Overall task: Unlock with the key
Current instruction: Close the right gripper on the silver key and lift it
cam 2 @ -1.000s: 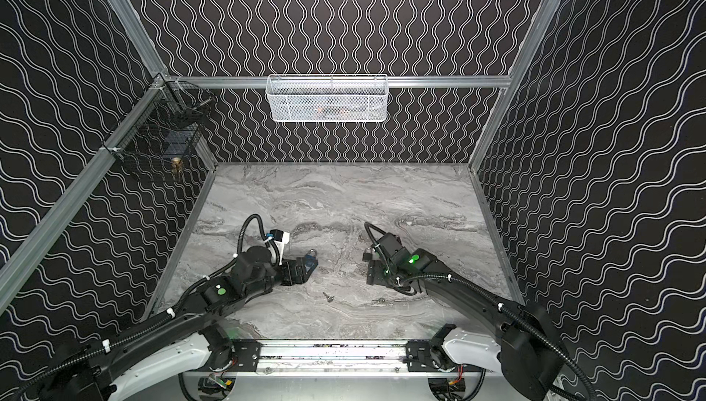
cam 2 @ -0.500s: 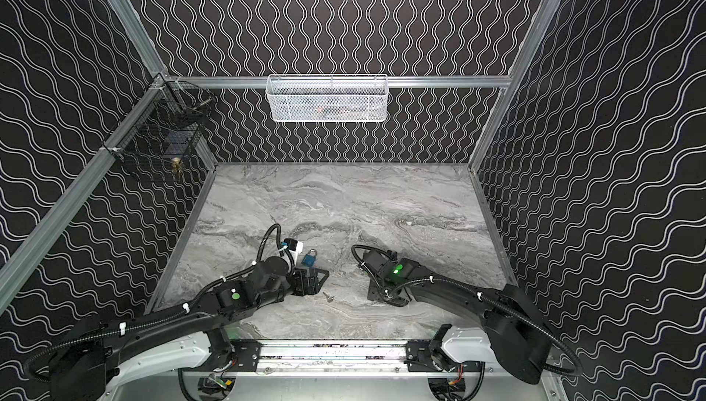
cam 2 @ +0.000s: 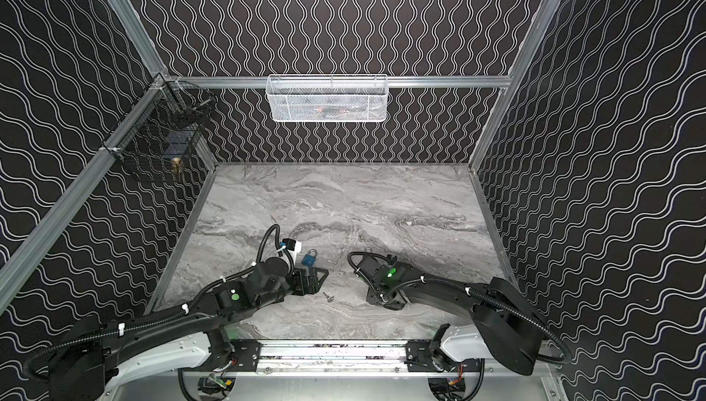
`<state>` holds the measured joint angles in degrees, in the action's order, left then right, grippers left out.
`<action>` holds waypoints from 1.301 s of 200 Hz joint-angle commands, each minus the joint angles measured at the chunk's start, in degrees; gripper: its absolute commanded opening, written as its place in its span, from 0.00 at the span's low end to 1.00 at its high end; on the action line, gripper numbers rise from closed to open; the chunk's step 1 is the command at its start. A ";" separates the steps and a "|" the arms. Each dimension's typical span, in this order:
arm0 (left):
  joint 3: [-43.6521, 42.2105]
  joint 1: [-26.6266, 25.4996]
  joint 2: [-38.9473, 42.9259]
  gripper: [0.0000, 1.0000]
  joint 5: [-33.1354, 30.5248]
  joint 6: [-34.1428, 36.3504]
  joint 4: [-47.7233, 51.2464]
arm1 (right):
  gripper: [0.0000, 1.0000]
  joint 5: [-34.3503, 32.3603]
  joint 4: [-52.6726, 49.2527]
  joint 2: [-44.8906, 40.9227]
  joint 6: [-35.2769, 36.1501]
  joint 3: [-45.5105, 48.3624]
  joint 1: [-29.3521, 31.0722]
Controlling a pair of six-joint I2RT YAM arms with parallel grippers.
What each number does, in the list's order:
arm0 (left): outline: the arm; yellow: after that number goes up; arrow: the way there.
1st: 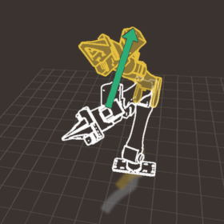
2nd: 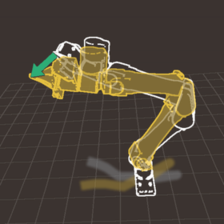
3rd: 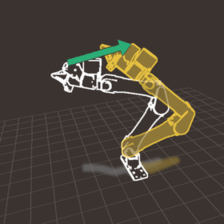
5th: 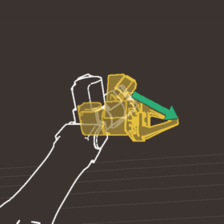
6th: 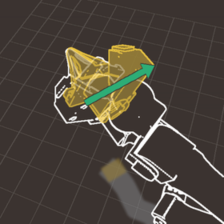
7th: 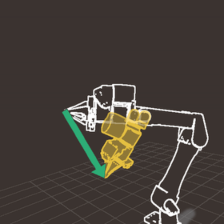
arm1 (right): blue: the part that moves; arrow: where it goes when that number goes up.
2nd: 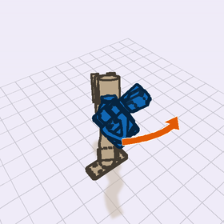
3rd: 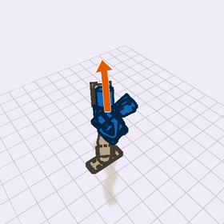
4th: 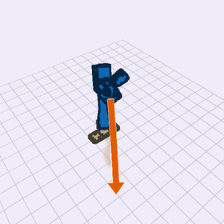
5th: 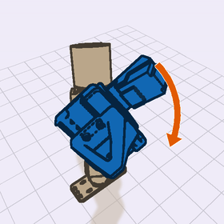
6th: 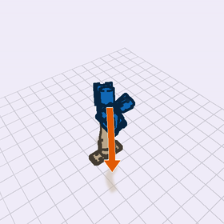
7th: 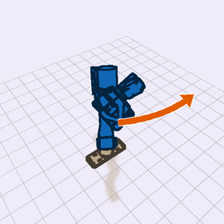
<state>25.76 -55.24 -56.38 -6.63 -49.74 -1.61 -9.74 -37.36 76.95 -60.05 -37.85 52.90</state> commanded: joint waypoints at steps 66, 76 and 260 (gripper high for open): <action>-0.05 -0.12 -2.39 0.99 0.23 -1.21 -2.04 | 0.34 -1.40 0.67 1.79 -1.79 0.32 0.77; -0.14 -0.13 -2.48 0.99 0.16 -1.24 -2.11 | 0.32 -1.38 0.71 2.05 -1.74 0.42 0.77; 0.08 -0.22 -2.51 0.99 1.06 -2.11 -3.30 | 0.10 -0.31 0.10 0.84 -0.01 1.22 0.76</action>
<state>25.58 -55.37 -59.11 -5.67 -50.78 -2.98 -10.37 -36.12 77.21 -60.75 -36.29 53.58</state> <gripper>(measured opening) 0.988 0.125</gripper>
